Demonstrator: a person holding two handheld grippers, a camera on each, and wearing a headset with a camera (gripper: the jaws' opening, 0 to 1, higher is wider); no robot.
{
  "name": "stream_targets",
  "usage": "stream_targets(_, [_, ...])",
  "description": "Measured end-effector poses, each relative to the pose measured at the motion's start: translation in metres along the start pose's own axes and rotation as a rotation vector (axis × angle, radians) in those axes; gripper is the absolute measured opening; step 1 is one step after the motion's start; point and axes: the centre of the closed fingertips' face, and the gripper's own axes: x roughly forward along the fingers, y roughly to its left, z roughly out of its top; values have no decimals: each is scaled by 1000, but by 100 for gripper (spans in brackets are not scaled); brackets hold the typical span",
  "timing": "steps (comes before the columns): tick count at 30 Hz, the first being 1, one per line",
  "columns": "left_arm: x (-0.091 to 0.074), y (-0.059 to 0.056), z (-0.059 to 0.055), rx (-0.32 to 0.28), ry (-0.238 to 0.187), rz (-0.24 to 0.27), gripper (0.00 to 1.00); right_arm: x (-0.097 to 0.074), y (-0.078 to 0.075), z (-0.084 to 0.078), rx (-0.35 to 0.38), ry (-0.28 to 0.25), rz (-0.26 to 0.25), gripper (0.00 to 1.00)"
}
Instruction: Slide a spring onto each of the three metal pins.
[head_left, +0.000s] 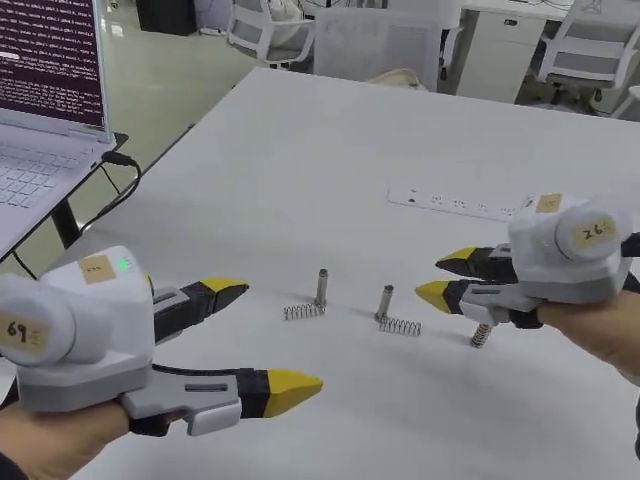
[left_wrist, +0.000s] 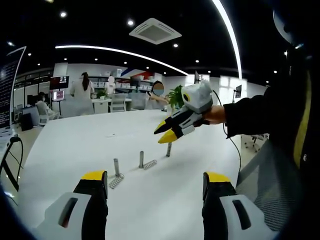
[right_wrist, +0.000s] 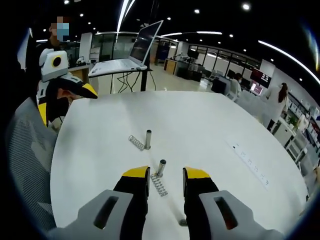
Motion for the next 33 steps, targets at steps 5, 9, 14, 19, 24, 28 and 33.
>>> stream_targets(5, [-1,1,0,-1,-2,6,75,11,4,-9,2,45,23,24])
stream_targets(9, [-1,1,0,-2,-4,9,75,21,7,-16,8,85,38,24])
stream_targets(14, [-1,2,1,-4,-4,11,74,31,12,-20,3,121,58,24])
stream_targets(19, [0,3,0,-6,-2,12,74,41,14,-25,14,142,74,23])
stream_targets(24, [-1,4,-1,-8,0,15,74,50,15,-37,30,192,79,23])
stream_targets(28, [0,4,-1,-10,2,16,74,55,15,-45,41,216,88,23])
stream_targets(33, [-1,5,-2,-16,1,19,74,62,15,-48,43,235,97,21])
